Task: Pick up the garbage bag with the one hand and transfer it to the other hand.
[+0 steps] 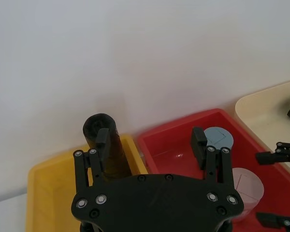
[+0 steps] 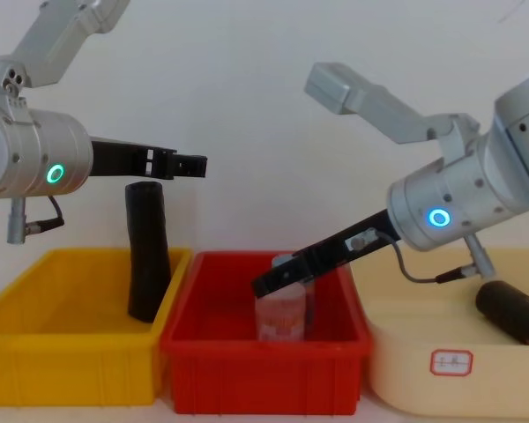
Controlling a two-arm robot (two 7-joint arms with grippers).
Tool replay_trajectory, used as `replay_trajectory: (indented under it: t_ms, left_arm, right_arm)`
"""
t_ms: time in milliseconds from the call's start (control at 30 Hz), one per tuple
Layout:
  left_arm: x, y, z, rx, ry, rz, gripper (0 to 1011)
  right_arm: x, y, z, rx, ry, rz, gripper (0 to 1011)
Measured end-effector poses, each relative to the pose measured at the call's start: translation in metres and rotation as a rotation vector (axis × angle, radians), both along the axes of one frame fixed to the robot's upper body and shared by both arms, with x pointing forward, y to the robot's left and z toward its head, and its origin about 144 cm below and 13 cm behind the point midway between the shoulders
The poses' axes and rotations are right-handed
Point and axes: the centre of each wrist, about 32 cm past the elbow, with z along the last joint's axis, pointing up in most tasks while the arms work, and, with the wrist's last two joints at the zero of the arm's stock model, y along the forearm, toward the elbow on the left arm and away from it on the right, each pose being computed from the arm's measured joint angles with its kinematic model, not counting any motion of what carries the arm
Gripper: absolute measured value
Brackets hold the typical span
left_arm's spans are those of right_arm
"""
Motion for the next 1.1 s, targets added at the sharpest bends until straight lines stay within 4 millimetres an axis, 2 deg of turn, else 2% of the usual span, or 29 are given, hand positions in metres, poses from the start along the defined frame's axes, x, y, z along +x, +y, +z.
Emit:
replay_trajectory:
  t_ms: [1100]
  left_arm:
    - [0.0,0.0,0.0,0.0,0.0,0.0,1001]
  right_arm:
    - [0.022,0.008,-0.015,-0.054,0.015,-0.014,1002]
